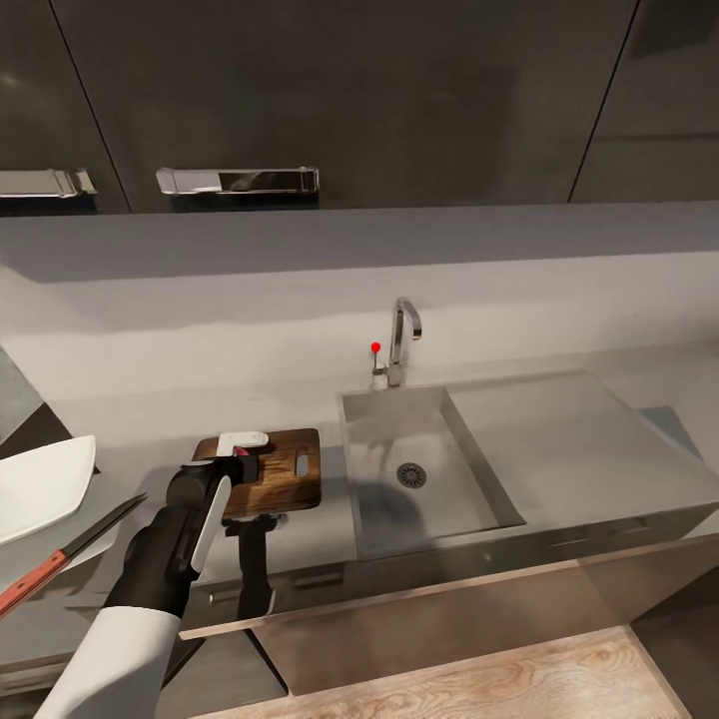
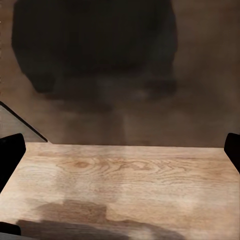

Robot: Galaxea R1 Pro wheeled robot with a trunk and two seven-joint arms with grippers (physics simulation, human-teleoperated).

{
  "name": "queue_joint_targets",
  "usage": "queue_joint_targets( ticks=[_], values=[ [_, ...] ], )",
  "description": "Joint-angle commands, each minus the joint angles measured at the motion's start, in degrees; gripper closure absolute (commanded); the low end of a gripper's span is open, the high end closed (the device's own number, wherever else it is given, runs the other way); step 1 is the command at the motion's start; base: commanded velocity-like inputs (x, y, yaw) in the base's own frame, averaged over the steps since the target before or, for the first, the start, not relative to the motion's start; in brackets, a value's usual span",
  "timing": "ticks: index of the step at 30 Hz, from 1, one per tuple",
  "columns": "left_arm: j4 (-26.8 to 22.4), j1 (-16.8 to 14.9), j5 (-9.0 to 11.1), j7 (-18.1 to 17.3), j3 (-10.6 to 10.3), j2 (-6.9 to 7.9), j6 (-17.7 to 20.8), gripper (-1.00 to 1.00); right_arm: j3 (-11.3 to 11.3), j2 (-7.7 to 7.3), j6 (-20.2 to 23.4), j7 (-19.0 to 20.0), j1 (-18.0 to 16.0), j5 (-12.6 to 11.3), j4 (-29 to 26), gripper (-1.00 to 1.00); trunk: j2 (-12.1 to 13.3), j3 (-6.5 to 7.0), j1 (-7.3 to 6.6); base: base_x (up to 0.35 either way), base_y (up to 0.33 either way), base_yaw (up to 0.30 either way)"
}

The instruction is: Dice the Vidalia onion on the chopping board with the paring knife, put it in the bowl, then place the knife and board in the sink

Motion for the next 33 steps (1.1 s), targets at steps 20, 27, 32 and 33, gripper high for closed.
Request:
queue_joint_targets(
  ticks=[20,27,32,33],
  values=[
    [0.5,-0.02,0.43,0.27,0.0,0.01,0.22,1.0,-0.14,-0.01,-0.07,-0.06,0.02,0.19,-0.08,-1.0,-0.05,0.68,0.03,0.0,0.0,0.0],
    [0.52,0.0,0.43,0.27,0.0,0.02,0.22,1.0,-0.14,-0.01,-0.07,-0.06,0.02,0.19,-0.08,-1.0,-0.05,1.32,0.03,0.0,0.0,0.0],
    [0.52,-0.01,0.43,0.27,0.0,0.03,0.24,1.0,-0.14,0.03,-0.07,-0.06,0.02,0.19,-0.08,-1.0,-0.05,1.47,0.03,0.0,0.0,0.0],
    [0.52,-0.02,0.43,0.27,0.0,0.03,0.25,1.0,-0.14,0.03,-0.07,-0.06,0.02,0.19,-0.08,-1.0,-0.05,1.48,0.03,0.0,0.0,0.0]
  ],
)
